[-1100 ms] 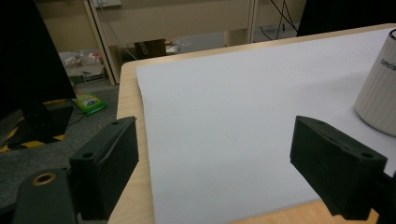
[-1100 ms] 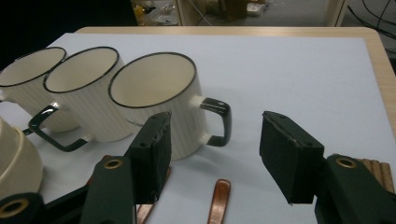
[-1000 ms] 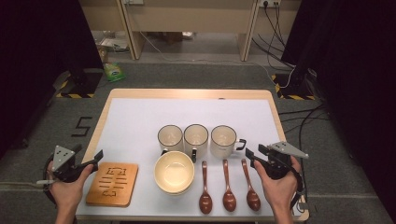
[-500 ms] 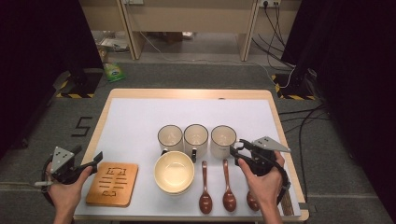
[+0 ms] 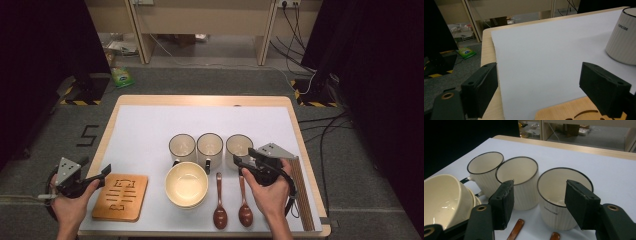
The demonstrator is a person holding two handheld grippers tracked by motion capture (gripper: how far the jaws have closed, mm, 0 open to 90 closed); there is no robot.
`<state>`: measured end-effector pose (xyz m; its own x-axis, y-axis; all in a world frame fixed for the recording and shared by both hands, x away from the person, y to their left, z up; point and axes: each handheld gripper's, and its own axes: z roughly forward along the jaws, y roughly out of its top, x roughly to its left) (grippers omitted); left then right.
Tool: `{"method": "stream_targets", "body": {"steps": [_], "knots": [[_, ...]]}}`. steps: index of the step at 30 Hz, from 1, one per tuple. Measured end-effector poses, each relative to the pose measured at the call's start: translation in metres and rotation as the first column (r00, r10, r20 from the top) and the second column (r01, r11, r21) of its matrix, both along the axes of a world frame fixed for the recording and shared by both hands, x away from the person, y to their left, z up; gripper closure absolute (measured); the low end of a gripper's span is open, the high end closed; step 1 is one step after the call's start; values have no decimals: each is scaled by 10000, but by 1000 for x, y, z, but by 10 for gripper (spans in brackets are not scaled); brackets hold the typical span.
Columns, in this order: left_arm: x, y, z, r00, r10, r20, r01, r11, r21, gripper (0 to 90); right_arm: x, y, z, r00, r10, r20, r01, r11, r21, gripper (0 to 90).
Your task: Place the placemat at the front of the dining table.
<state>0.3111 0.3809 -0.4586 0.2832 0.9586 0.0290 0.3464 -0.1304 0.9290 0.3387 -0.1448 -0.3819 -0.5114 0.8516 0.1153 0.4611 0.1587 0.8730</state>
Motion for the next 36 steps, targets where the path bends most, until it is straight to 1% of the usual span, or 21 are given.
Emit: {"method": "stream_targets", "body": {"steps": [5,8,10,13,14,16,19,20,22,27,30,34,36], "knots": [[-2,2,-1,9999,-43,-136,44,10000,85,147,0,8,1,9998,194,60,-193,9998,-48,408],[-3,3,-2,9997,-104,-227,106,9999,112,147,1,14,1,9996,271,24,-271,9996,-60,408],[-4,3,-3,9994,-160,-302,166,9997,191,147,2,21,1,9991,423,-21,-423,9991,-51,416],[-4,3,-3,9992,-181,-345,189,9996,226,147,2,24,0,9989,458,-43,-458,9989,-36,416],[-5,3,-3,9992,-176,-362,185,9995,248,147,2,27,0,9989,472,31,-472,9989,-84,407],[-5,3,-3,9991,-164,-392,175,9995,276,147,2,29,0,9989,461,26,-461,9989,-71,404],[-4,3,-3,9990,-163,-415,174,9995,272,146,3,33,1,9987,510,29,-509,9987,-68,400],[-4,2,-3,9990,-129,-432,145,9992,362,145,4,37,1,9983,591,7,-591,9982,-66,400],[-4,1,-3,9990,-152,-429,169,9991,383,145,4,41,2,9976,688,65,-688,9976,-107,400],[-4,1,-3,9988,-157,-472,175,9991,384,145,5,49,3,9966,812,99,-811,9966,-120,396],[-4,1,-4,9986,-178,-507,201,9988,444,145,6,53,4,9963,856,77,-855,9963,-61,390],[-5,3,-3,9990,-108,-424,125,9991,414,146,6,60,5,9957,919,143,-919,9958,13,389],[-6,4,-3,9990,-121,-434,141,9988,466,147,6,66,5,9948,1016,116,-1016,9948,-9,390]]}}
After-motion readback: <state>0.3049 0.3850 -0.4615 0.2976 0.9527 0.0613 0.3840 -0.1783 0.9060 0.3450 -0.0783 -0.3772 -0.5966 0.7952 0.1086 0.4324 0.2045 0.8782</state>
